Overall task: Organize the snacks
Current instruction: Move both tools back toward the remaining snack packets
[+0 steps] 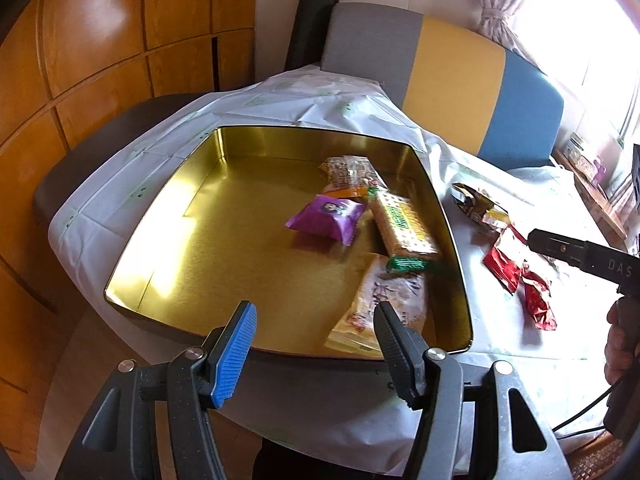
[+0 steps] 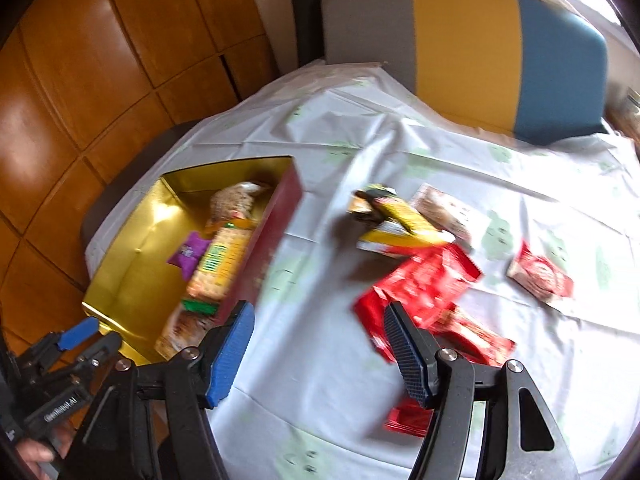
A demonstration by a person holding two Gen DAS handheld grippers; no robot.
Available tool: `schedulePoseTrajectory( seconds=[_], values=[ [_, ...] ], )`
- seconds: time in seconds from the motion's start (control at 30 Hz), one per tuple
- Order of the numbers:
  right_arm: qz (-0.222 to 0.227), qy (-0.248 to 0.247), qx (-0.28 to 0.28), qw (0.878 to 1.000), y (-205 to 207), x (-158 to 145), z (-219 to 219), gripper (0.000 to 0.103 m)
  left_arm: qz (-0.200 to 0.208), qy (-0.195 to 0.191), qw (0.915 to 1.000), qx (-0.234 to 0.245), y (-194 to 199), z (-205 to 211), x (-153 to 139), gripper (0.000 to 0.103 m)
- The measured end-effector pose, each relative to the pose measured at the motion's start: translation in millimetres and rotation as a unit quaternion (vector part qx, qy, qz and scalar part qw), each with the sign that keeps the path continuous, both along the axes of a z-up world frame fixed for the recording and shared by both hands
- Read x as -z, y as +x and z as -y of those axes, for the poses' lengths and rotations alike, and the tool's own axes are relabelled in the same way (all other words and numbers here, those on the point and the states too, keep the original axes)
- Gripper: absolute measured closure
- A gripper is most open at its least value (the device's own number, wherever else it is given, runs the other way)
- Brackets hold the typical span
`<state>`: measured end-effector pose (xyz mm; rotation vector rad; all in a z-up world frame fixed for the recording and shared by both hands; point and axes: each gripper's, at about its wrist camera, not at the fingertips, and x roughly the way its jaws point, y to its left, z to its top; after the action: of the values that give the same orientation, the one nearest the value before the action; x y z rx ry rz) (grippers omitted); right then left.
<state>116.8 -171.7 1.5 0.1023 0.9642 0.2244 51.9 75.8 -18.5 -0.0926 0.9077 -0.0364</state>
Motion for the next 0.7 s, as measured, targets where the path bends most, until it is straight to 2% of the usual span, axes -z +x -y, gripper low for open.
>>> schedulePoseTrajectory(
  seconds=[0.1, 0.2, 0.4, 0.7],
  values=[
    [-0.002, -0.009, 0.010, 1.000, -3.7, 0.7, 16.5, 0.035, -0.001, 0.004, 1.0000, 0.008, -0.1, 6.8, -1.1, 0.041],
    [0.000, -0.033, 0.013, 0.999, -6.2, -0.5, 29.6, 0.030, 0.000, 0.007, 0.9999, 0.015, -1.0, 12.2, -2.2, 0.041],
    [0.005, -0.078, 0.029, 0.997, -13.7, -5.1, 68.0, 0.030, 0.002, 0.013, 0.9995, 0.029, -1.0, 21.9, -4.3, 0.041],
    [-0.003, -0.104, 0.104, 0.989, -10.3, -2.2, 145.1, 0.027, 0.007, 0.026, 0.9977, 0.062, 3.9, 46.5, -11.8, 0.041]
  ],
)
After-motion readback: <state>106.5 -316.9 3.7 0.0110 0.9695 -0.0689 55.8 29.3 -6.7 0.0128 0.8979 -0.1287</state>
